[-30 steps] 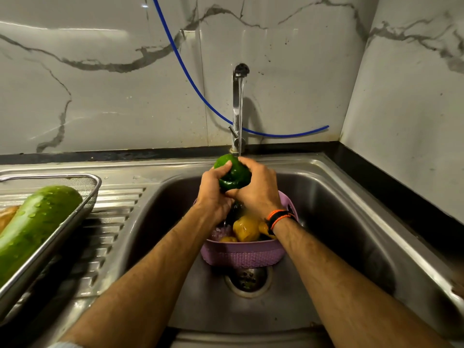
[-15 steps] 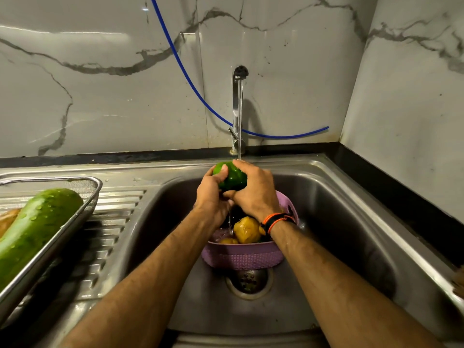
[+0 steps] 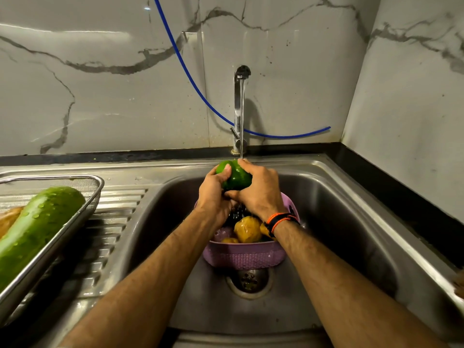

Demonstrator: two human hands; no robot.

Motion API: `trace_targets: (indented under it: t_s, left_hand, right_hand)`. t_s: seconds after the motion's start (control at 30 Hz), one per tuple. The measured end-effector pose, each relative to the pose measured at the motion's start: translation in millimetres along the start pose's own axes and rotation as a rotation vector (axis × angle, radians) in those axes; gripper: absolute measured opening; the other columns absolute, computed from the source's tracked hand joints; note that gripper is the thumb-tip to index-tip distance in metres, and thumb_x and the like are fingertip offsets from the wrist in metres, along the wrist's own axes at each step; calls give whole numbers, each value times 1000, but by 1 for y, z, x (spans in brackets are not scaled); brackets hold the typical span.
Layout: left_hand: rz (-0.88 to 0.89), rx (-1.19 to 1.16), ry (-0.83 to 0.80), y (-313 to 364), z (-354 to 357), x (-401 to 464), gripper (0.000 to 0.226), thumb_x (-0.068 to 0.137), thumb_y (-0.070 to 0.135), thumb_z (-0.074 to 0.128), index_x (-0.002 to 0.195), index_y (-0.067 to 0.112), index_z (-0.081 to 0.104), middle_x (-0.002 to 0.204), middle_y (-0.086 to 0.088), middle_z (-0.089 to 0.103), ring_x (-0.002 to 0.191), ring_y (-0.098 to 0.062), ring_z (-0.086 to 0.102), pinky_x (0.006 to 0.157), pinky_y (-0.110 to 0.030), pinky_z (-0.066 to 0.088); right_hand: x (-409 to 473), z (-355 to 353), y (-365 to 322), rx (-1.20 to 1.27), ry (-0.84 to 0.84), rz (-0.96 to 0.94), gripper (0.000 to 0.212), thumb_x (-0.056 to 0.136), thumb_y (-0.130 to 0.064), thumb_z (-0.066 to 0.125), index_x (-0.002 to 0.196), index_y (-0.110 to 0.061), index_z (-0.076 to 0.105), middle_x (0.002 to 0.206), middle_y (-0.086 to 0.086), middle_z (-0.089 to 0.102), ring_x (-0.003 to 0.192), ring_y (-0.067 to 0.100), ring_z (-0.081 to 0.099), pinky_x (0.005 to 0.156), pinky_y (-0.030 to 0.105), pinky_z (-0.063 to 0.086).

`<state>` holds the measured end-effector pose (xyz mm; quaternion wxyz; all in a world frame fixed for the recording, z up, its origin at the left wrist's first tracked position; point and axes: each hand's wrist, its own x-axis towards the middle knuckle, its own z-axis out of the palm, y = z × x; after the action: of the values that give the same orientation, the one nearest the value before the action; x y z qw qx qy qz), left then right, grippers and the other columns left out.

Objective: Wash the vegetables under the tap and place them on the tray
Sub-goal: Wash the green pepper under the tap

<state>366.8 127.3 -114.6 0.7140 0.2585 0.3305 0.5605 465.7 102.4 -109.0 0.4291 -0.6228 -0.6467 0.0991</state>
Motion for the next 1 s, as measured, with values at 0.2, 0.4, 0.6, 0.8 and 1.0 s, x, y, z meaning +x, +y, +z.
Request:
trace_targets:
  t_s: [0.2, 0.4, 0.6, 0.8, 1.0]
  left_hand:
    - [-34, -63, 48, 3, 2, -5, 38, 98, 21, 61, 132, 6, 54, 125, -20, 61, 99, -27, 68, 49, -27, 57]
    - [-39, -26, 31, 2, 0, -2, 38, 97, 20, 61, 132, 6, 56, 124, -19, 64, 92, -26, 71, 57, -27, 58]
    - [-10, -60, 107, -2, 2, 5, 44, 94, 24, 66, 132, 6, 53, 119, -20, 63, 79, -22, 72, 74, -31, 61]
    - [13, -37, 141, -7, 1, 8, 55, 90, 32, 70, 134, 5, 51, 122, -23, 63, 58, -13, 65, 57, -27, 57]
    - [-2, -26, 138, -9, 0, 9, 55, 89, 35, 71, 132, 5, 54, 117, -20, 67, 86, -25, 73, 81, -40, 62]
  right_hand:
    - [-2, 4, -1, 4, 107, -24, 76, 61, -24, 93, 131, -18, 62, 118, 6, 70, 110, 20, 64, 95, 25, 48]
    - [4, 4, 4, 12, -29, 4, 86, 69, -23, 89, 144, -16, 48, 129, 7, 62, 119, 22, 57, 93, 18, 39]
    - [2, 6, 2, 19, 80, -3, 72, 70, -22, 88, 136, -18, 58, 117, 6, 69, 109, 20, 63, 91, 20, 47]
    - [-2, 2, 1, 9, 72, 9, 67, 75, -19, 85, 136, -16, 57, 117, 10, 69, 107, 22, 64, 86, 18, 43]
    - [0, 2, 0, -29, -22, -22, 74, 80, -18, 80, 145, -13, 46, 133, 11, 60, 122, 25, 57, 103, 27, 43]
